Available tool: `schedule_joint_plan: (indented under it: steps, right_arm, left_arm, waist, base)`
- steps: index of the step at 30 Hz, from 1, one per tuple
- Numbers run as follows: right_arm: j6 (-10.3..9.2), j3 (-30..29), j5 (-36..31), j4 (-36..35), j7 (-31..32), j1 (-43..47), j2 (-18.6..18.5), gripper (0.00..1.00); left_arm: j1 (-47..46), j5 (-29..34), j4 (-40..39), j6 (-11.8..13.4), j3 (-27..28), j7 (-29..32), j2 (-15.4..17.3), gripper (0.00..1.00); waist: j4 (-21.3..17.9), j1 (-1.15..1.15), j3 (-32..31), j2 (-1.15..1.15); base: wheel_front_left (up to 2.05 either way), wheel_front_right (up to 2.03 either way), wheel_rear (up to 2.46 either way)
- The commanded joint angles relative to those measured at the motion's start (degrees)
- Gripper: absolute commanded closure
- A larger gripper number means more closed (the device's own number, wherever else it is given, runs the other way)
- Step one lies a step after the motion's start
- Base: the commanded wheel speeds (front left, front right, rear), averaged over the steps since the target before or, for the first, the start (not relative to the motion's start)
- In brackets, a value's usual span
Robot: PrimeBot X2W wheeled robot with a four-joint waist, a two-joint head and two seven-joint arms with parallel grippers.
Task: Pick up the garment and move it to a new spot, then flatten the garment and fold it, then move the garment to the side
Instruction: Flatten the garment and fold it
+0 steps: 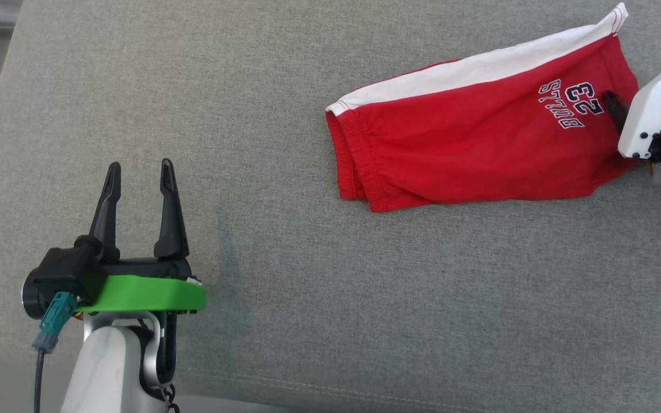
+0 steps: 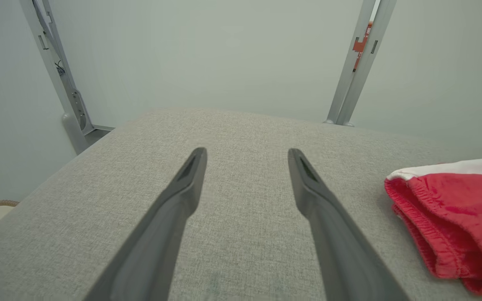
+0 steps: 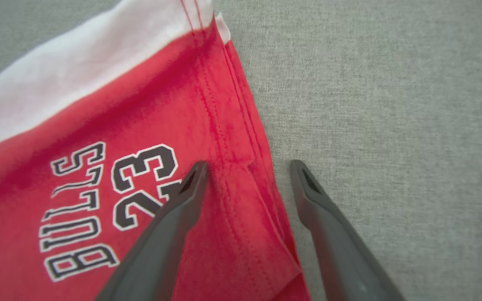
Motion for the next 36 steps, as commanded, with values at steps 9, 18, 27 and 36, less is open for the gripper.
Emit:
schedule_joint_plan:
  steps: [9,18,27,36]
  right_arm:
    - [0.22,1.1,0.8,1.0,2.4,3.3,3.3,1.00]
    - [-0.08,-0.5,-1.3,-1.7,-1.5,4.3,-0.2,1.00]
    - [-0.05,-9.5,-9.6,-7.6,-6.9,7.8,-1.4,1.00]
    - [-0.04,-14.5,-19.7,-21.0,-1.5,13.1,0.2,1.00]
  left_arm:
    - [1.2,0.9,-1.0,-1.2,3.1,-0.1,-0.3,0.00]
    - [1.5,0.8,0.2,-1.7,3.4,-0.1,-0.3,0.00]
    - [2.8,1.0,1.0,-2.3,2.7,-0.1,-0.3,0.00]
    - [4.3,1.1,2.0,-2.4,1.9,-0.2,-0.3,0.00]
  waist:
    - [0.7,0.00,1.0,0.00]
    - [-1.2,0.00,-0.8,0.00]
    - [-3.8,0.00,-4.9,0.00]
    - [-4.8,0.00,-8.4,0.00]
  base:
    - [0.00,0.00,0.00]
    - [0.00,0.00,0.00]
    - [0.00,0.00,0.00]
    - [0.00,0.00,0.00]
